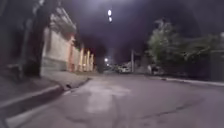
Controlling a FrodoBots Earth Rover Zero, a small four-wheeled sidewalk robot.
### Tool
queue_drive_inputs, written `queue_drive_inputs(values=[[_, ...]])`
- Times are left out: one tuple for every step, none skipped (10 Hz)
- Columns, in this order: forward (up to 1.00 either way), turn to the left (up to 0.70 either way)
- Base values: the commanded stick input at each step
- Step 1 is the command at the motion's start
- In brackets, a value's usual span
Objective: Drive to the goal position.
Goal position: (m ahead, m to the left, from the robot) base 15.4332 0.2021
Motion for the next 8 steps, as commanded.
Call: queue_drive_inputs(values=[[0.70,0.00],[0.70,0.00],[0.70,0.00],[0.70,0.00],[0.70,0.00],[0.70,0.00],[0.70,0.00],[0.70,0.00]])
